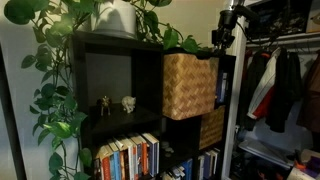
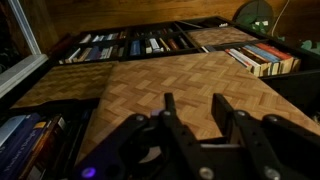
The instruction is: Pull out the top brown basket then put the socks in the basket, then push in the basket
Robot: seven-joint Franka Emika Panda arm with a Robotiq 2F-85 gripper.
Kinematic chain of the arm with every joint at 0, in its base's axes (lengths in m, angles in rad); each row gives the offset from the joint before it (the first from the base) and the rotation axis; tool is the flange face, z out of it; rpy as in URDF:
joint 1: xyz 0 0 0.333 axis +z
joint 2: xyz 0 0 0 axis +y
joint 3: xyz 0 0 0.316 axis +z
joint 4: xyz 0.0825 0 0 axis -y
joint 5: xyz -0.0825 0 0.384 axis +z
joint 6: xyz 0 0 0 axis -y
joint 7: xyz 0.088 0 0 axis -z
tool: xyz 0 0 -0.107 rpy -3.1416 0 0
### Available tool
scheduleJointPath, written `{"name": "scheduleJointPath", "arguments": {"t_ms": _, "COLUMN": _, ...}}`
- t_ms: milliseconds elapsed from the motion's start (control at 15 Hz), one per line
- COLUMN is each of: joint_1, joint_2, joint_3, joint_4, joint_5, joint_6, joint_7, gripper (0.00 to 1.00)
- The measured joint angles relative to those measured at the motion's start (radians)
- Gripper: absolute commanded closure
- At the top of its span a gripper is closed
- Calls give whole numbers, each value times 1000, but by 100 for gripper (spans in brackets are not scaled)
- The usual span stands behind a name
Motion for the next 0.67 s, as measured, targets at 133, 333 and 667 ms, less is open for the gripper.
{"name": "scheduleJointPath", "arguments": {"t_ms": 133, "joint_1": 0, "joint_2": -1, "joint_3": 0, "joint_4": -62, "joint_5": 0, "joint_6": 61, "joint_7": 1, "gripper": 95}}
{"name": "scheduleJointPath", "arguments": {"t_ms": 333, "joint_1": 0, "joint_2": -1, "joint_3": 3, "joint_4": -145, "joint_5": 0, "joint_6": 181, "joint_7": 1, "gripper": 100}}
{"name": "scheduleJointPath", "arguments": {"t_ms": 667, "joint_1": 0, "joint_2": -1, "joint_3": 8, "joint_4": -224, "joint_5": -1, "joint_6": 388, "joint_7": 1, "gripper": 96}}
